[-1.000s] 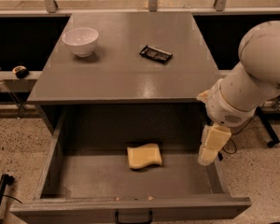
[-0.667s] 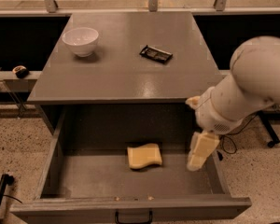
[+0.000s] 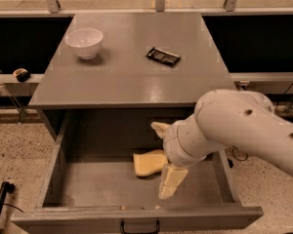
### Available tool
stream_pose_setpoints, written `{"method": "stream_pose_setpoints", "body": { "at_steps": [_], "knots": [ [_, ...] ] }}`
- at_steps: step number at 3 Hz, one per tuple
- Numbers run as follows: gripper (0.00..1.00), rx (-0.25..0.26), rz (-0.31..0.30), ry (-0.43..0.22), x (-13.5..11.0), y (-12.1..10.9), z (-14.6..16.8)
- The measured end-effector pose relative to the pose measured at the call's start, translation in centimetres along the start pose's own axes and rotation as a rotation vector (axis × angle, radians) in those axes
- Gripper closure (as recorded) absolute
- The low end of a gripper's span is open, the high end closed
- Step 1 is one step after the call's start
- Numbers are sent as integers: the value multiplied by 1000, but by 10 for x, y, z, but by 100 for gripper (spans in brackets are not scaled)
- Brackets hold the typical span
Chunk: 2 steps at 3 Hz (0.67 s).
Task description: Pick sponge from top drawer and place on counter
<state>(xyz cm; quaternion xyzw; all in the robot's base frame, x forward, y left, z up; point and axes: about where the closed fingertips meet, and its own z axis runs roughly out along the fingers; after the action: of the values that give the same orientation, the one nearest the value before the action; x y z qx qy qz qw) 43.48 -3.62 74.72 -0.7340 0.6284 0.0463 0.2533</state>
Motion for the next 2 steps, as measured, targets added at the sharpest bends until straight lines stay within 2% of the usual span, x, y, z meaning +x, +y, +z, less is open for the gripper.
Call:
{"method": "stream_pose_setpoints", "body": {
  "at_steps": [1,2],
  "knots": [
    [0,12,-4,-3,-2,-2,1],
    [0,-19,55,-40,13,-7,27]
  ]
}}
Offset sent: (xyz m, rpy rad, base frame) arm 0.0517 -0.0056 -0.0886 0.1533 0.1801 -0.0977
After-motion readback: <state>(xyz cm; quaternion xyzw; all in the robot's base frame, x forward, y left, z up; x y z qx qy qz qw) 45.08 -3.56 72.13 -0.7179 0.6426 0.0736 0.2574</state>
